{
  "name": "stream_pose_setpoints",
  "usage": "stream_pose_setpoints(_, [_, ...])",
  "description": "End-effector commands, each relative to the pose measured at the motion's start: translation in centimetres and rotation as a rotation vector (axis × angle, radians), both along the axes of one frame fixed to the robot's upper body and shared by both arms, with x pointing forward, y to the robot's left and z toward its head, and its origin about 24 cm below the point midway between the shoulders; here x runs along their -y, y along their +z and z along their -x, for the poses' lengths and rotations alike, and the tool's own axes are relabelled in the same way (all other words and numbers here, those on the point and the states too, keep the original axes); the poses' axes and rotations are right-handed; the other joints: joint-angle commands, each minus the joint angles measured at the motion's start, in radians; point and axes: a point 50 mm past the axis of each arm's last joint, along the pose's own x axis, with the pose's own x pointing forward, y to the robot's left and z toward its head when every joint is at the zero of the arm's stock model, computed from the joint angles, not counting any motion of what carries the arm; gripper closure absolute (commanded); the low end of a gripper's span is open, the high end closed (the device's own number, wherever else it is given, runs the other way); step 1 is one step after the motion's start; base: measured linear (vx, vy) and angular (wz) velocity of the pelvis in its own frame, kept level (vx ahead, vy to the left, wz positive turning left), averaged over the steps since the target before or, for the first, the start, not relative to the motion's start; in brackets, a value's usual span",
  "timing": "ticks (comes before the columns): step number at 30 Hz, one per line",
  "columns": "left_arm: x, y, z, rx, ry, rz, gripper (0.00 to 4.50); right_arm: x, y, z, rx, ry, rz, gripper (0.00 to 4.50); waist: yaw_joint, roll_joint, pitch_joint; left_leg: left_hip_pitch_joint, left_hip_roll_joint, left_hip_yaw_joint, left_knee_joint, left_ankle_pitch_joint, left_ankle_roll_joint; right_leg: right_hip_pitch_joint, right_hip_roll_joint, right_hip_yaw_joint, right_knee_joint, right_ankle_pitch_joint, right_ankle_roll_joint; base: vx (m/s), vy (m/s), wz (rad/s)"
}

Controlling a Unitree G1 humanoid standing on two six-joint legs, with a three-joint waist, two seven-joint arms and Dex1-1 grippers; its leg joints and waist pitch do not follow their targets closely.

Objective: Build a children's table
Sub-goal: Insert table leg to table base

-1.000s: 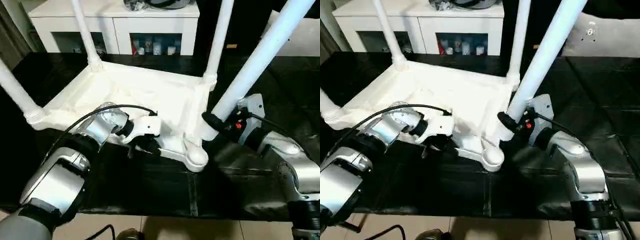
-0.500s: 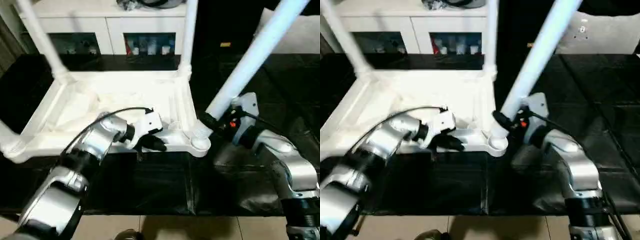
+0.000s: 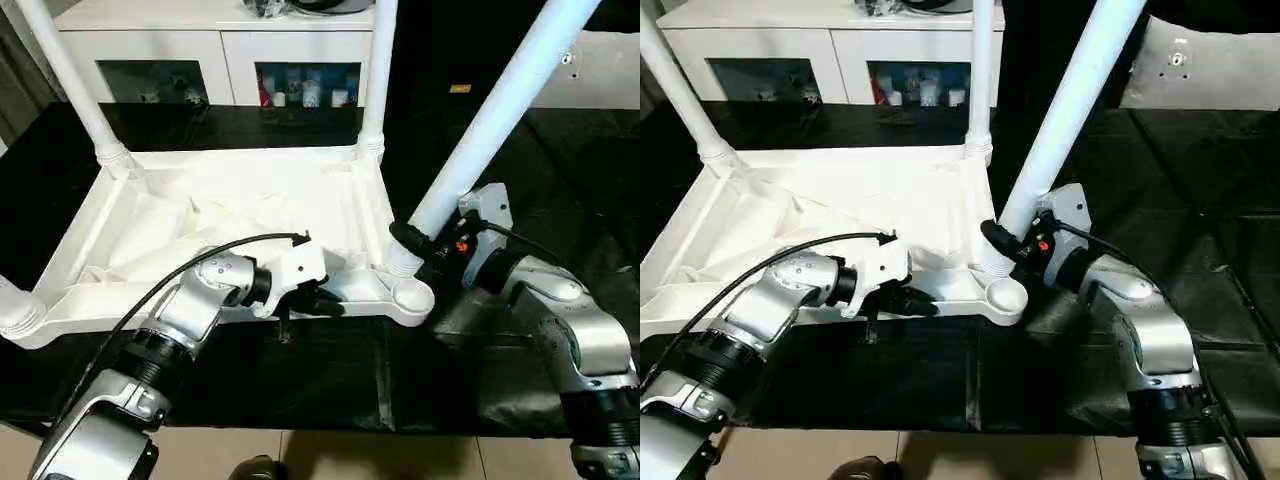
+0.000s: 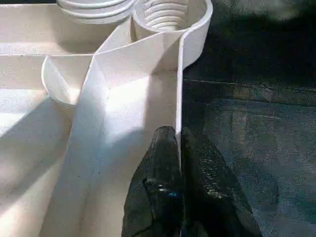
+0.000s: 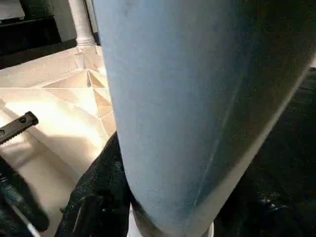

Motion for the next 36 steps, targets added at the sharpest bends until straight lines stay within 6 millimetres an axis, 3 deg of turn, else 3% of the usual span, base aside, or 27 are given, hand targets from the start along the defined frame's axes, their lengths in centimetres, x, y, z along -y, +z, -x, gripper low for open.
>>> stream_pose_setpoints(1, [-0.3, 0.7, -0.6, 0.045, 0.024, -0.005, 3.92, -0.1, 1.0, -0.2, 0.044, 0.014, 0.003, 2.64, 0.004, -0.014, -0.076, 0.026, 0.076, -0.026, -0.06, -0.054, 0.102, 0.047, -0.097, 0.042, -0.056, 0.111, -0.263, 0.0, 0.0, 0.0])
stream_pose_setpoints(11, [0.3, 0.1, -1.0, 0.018, 0.048, 0.034, 3.89, 0.2, 1.0, 0.0, 0.043, 0.012, 0.007, 2.64, 0.009, -0.015, -0.073, 0.03, 0.077, -0.025, -0.065, -0.104, 0.074, 0.043, -0.098, 0.043, -0.066, 0.024, -0.252, 0.0, 0.0, 0.0])
stream_pose_setpoints(22, [1.2, -0.1, -1.0, 0.02, 0.001, 0.021, 3.89, 0.2, 1.0, 0.0, 0.042, 0.015, 0.009, 2.64, 0.015, -0.017, -0.075, 0.026, 0.076, -0.025, -0.063, -0.09, 0.079, 0.044, -0.1, 0.043, -0.065, 0.035, -0.245, 0.0, 0.0, 0.0])
stream_pose_setpoints(23, [1.1, -0.2, -1.0, 0.021, 0.0, 0.011, 3.89, 0.2, 1.0, 0.0, 0.041, 0.016, 0.009, 2.64, 0.015, -0.011, -0.081, 0.029, 0.076, -0.026, -0.061, -0.088, 0.078, 0.045, -0.099, 0.042, -0.062, 0.039, -0.245, 0.0, 0.0, 0.0])
stream_pose_setpoints(24, [1.0, -0.4, -1.0, 0.021, -0.001, -0.003, 3.89, 0.3, 1.0, 0.0, 0.041, 0.018, 0.009, 2.64, 0.013, -0.014, -0.08, 0.028, 0.075, -0.025, -0.062, -0.087, 0.079, 0.044, -0.098, 0.042, -0.064, 0.042, -0.244, 0.0, 0.0, 0.0])
stream_pose_setpoints(26, [0.8, -0.5, -1.1, 0.021, -0.001, -0.016, 4.25, 0.3, 1.0, 0.0, 0.039, 0.02, 0.009, 2.64, 0.014, -0.015, -0.079, 0.027, 0.076, -0.025, -0.062, -0.087, 0.078, 0.044, -0.1, 0.043, -0.064, 0.047, -0.244, 0.0, 0.0, 0.0])
stream_pose_setpoints(36, [-0.6, -0.8, -1.4, 0.063, -0.006, -0.123, 4.5, 0.6, 1.8, 0.4, 0.001, 0.107, -0.002, 2.64, 0.011, -0.017, -0.079, 0.027, 0.076, -0.024, -0.061, -0.096, 0.081, 0.047, -0.099, 0.042, -0.065, 0.031, -0.25, 0.0, 0.0, 0.0])
